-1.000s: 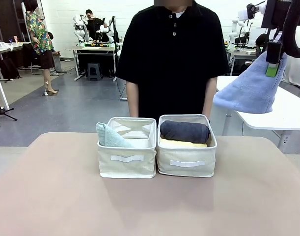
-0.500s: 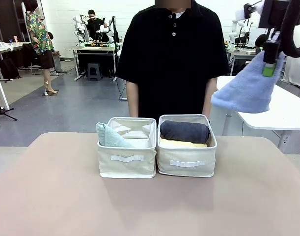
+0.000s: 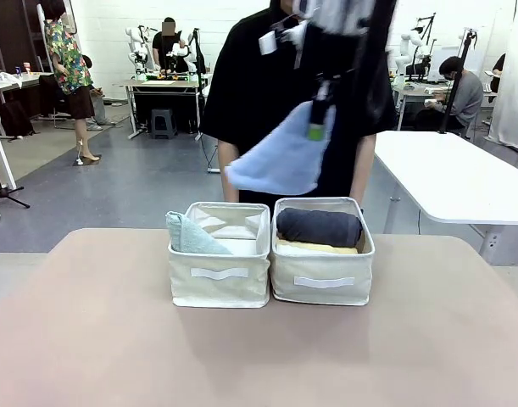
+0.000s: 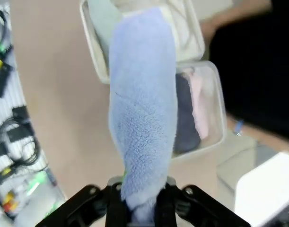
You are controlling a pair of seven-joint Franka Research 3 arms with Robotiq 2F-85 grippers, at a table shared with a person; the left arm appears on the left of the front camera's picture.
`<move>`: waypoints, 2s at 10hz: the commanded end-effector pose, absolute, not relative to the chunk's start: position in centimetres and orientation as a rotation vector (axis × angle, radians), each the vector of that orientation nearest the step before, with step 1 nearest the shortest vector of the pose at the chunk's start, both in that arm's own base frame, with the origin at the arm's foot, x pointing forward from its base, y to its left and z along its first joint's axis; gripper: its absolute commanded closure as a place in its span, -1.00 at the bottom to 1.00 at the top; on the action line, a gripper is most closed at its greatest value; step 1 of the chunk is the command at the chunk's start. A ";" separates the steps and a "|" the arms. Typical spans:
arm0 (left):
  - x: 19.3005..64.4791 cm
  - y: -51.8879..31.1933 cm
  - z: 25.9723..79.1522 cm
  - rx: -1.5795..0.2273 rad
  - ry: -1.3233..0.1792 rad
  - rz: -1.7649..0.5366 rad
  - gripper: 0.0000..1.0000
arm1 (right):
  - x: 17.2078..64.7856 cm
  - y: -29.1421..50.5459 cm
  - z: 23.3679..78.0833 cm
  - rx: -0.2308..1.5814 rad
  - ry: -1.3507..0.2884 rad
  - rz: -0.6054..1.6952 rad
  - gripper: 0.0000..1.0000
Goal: Sort the towels based on their folding style.
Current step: Pick up another triangle-folded towel from the table and place it in the left Fabric basket.
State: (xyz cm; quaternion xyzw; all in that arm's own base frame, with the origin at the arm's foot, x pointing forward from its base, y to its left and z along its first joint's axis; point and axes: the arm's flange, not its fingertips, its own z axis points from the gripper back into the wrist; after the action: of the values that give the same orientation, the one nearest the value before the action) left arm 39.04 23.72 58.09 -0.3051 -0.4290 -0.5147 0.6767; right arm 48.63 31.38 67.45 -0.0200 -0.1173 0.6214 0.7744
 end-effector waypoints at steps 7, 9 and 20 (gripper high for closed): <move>39.0 23.8 58.2 -0.685 -0.993 -1.163 -1.00 | 54.6 36.8 62.0 -0.035 -0.285 1.619 0.67; 39.0 23.8 58.2 -0.685 -0.993 -1.163 -1.00 | 54.6 36.8 62.0 -0.035 -0.285 1.619 0.67; 39.0 23.8 58.2 -0.685 -0.993 -1.163 -1.00 | 58.7 39.4 54.6 0.028 -0.203 1.655 0.67</move>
State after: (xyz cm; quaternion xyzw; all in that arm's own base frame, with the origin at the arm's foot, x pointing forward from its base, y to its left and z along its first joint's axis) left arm 39.04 23.73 58.09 -0.3050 -0.4290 -0.5146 0.6769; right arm 57.72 38.83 54.02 0.0128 -0.0785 0.7355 0.6729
